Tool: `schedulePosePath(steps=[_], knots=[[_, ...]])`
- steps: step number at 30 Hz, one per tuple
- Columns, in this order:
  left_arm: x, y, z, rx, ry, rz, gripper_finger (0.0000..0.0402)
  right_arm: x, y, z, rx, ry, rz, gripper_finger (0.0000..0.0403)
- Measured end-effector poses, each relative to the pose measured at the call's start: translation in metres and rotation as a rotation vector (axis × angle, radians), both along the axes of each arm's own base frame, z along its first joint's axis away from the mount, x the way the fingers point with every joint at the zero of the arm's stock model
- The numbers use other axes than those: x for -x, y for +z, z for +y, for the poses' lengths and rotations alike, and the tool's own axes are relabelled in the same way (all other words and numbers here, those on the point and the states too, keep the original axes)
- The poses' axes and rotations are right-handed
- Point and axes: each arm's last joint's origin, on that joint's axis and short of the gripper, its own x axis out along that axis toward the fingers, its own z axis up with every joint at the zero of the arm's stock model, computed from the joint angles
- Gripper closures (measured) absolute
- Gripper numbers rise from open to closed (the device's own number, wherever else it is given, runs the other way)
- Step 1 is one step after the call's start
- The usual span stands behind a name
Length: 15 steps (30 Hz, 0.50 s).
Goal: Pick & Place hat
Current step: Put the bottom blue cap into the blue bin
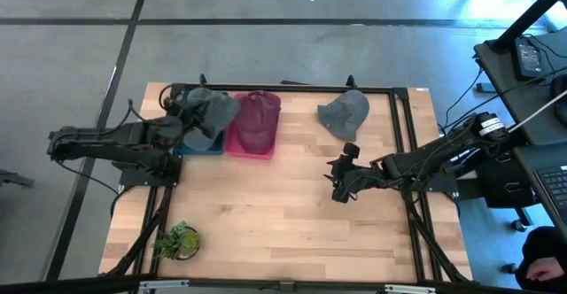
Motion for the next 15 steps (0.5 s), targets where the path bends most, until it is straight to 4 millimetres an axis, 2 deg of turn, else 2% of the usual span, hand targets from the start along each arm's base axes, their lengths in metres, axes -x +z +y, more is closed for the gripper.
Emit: schedulePosePath(steps=[9,15], knots=[[0.003,-0.043,0.008,0.057,0.167,-0.036,0.0396,0.0,0.0,0.0,0.0,0.0,0.0,0.0209],[0.009,-0.062,0.016,0.031,0.319,-0.01,0.0386,0.0,0.0,0.0,0.0,0.0,-0.001,0.0209]])
